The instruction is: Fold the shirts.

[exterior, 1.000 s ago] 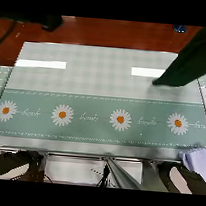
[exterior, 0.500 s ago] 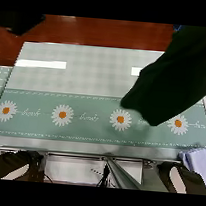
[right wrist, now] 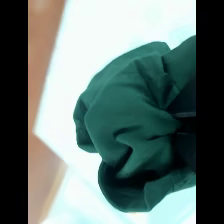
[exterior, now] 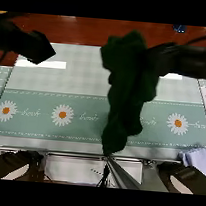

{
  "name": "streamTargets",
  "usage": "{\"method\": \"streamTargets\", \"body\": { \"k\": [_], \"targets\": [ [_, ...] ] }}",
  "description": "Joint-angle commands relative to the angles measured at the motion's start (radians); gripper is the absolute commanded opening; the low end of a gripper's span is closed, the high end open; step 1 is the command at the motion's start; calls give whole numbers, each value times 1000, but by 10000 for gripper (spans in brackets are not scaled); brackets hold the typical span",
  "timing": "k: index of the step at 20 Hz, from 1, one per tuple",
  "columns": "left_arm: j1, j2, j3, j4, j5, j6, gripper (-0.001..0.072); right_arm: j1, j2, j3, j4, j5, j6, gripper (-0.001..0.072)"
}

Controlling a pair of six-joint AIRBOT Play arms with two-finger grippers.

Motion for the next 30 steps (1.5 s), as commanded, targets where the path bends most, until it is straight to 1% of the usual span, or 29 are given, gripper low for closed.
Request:
{"method": "streamTargets", "body": {
  "k": [1, 4, 7, 8, 9, 10, 12, 13, 15, 17, 18, 19, 20, 22, 24, 27, 30],
  "targets": [
    [8, 1, -72, 86, -5, 3, 701, 232, -188, 0, -114, -159, 57, 33],
    [35, 1, -153, 85, -6, 5, 701, 317, -339, 0, -115, -214, 58, 33],
    [42, 1, -264, 83, -4, 13, 701, 324, -441, 0, -114, -216, 58, 37],
    [42, 1, -311, 83, 4, 14, 702, 320, -459, 0, -114, -216, 58, 120],
    [42, 1, -357, 82, 20, 16, 702, 311, -464, 0, -114, -209, 58, 370],
    [42, 1, -408, 82, 49, 16, 701, 298, -459, 0, -116, -196, 58, 467],
    [42, 1, -508, 75, 118, 16, 701, 244, -419, 1, -126, -130, 53, 467],
    [48, 1, -555, 53, 153, 16, 701, 202, -385, 1, -155, -76, 53, 467],
    [75, 1, -652, -33, 235, 19, 701, 101, -312, 1, -280, 39, 53, 467],
    [127, -3, -732, -153, 300, 68, 701, -22, -248, 0, -436, 143, 65, 467],
    [171, -5, -771, -228, 328, 104, 701, -96, -224, 0, -490, 184, 73, 467],
    [224, -5, -807, -296, 350, 140, 701, -172, -208, 0, -505, 213, 73, 468],
    [280, -5, -836, -344, 361, 173, 701, -258, -198, 0, -496, 236, 73, 494],
    [397, -6, -887, -401, 363, 243, 701, -415, -196, -1, -430, 281, 68, 499],
    [482, -23, -914, -433, 364, 292, 702, -544, -196, -13, -326, 298, 36, 500],
    [532, -84, -916, -526, 374, 361, 702, -658, -196, -50, -217, 309, -4, 500],
    [531, -164, -916, -578, 388, 385, 702, -676, -196, -84, -216, 335, -21, 499]
  ]
}}
